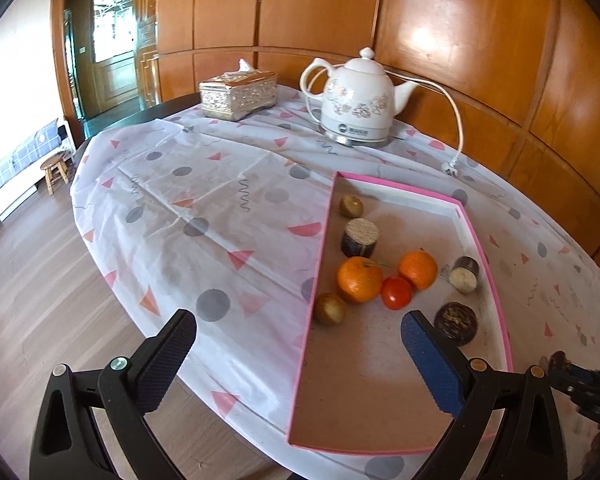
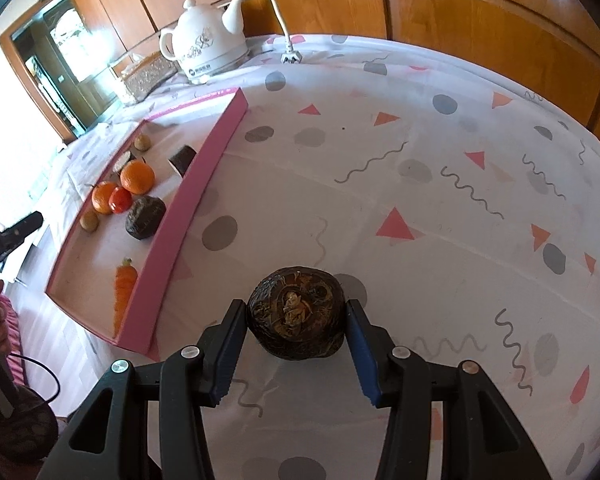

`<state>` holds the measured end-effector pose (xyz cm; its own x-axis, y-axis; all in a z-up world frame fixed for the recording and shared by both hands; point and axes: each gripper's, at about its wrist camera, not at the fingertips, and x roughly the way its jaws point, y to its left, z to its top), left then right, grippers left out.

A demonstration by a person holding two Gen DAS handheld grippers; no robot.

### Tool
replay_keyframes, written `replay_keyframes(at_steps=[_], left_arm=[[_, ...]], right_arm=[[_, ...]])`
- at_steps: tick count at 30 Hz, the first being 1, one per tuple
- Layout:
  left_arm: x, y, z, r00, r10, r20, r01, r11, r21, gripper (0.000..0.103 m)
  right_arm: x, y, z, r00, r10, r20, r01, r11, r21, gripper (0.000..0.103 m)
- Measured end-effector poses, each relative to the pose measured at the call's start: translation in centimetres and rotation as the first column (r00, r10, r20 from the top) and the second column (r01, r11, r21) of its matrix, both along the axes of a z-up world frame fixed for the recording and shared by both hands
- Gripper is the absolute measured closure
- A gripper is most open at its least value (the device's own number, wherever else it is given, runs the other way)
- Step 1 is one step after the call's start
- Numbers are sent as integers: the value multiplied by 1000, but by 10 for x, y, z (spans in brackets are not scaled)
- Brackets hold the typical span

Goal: Organize fruits
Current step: 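Carry the brown round fruit into the pink tray and open the right gripper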

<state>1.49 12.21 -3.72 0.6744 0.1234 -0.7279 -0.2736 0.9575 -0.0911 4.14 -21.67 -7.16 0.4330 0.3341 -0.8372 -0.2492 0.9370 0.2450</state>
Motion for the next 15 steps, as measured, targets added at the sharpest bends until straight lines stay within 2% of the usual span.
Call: replay_keyframes(at_steps=[9, 15], left_arm=[[3, 9, 0, 1000, 30, -6, -30, 1000, -5, 0], [5, 28, 6, 996, 84, 17, -84, 996, -10, 0]], right_arm=[[-7, 5, 23, 998, 25, 55, -26, 999, 21, 53], [-9, 37, 45, 987, 123, 104, -126, 992, 25, 53]])
